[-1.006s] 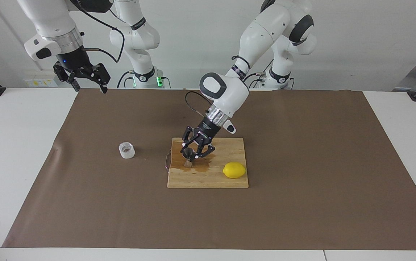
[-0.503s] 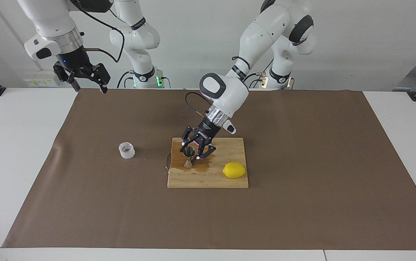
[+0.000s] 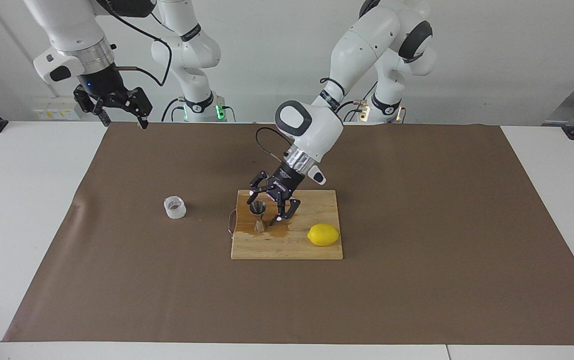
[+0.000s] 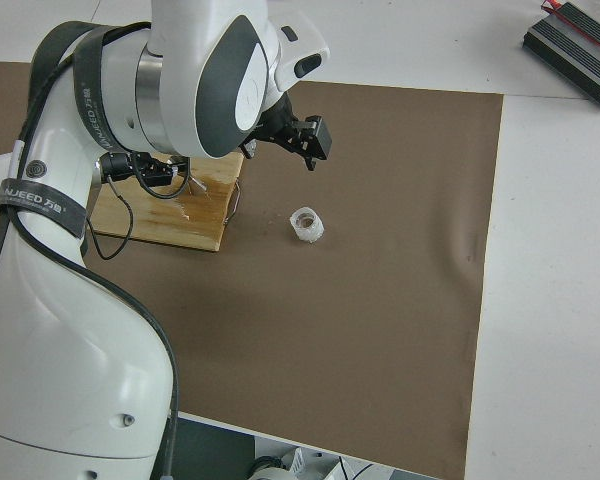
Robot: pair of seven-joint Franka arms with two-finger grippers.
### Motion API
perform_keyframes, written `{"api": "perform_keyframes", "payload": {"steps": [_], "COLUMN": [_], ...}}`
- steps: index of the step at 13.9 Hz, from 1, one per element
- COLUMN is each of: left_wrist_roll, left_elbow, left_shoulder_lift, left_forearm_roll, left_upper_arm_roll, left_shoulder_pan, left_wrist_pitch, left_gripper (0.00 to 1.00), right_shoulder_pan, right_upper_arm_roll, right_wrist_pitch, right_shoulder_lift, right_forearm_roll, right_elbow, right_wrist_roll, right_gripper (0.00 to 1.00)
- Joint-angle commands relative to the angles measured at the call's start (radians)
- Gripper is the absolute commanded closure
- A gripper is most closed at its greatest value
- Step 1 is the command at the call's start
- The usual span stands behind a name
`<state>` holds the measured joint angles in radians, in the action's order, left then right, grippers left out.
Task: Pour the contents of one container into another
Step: 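Lower the silver cup onto the board and open the left gripper, then withdraw the left gripper while the right gripper reaches the white cup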
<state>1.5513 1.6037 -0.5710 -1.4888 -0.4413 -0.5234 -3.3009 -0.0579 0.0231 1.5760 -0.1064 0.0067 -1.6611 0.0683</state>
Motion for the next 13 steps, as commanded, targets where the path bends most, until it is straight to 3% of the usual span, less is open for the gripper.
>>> {"api": "perform_keyframes", "payload": {"steps": [1, 5, 10, 13], "left_wrist_roll": [0.001, -0.106, -0.276, -0.293], "left_elbow": [-0.021, 0.021, 0.178, 0.267], "left_shoulder_lift": [0.035, 0.098, 0.229, 0.293], "left_forearm_roll": [0.013, 0.084, 0.097, 0.252], "left_upper_arm_roll": [-0.013, -0.007, 0.001, 0.001], "left_shoulder_pan": [-0.007, 0.057, 0.229, 0.327], "left_wrist_pitch": [-0.060, 0.036, 0.260, 0.398], "left_gripper": [0.00, 0.00, 0.00, 0.00], "right_shoulder_pan": [-0.011, -0.011, -0.016, -0.017], "right_upper_arm_roll": [0.008, 0.008, 0.000, -0.002], "right_wrist_pitch": [-0.004, -0.004, -0.005, -0.008], "right_shoulder_lift": [-0.018, -0.018, -0.019, -0.041], "right_forearm_roll": [0.016, 0.016, 0.016, 0.016], "right_elbow": [-0.017, -0.017, -0.019, -0.017], "right_wrist_roll": [0.011, 0.011, 0.011, 0.010], "right_gripper": [0.00, 0.00, 0.00, 0.00]}}
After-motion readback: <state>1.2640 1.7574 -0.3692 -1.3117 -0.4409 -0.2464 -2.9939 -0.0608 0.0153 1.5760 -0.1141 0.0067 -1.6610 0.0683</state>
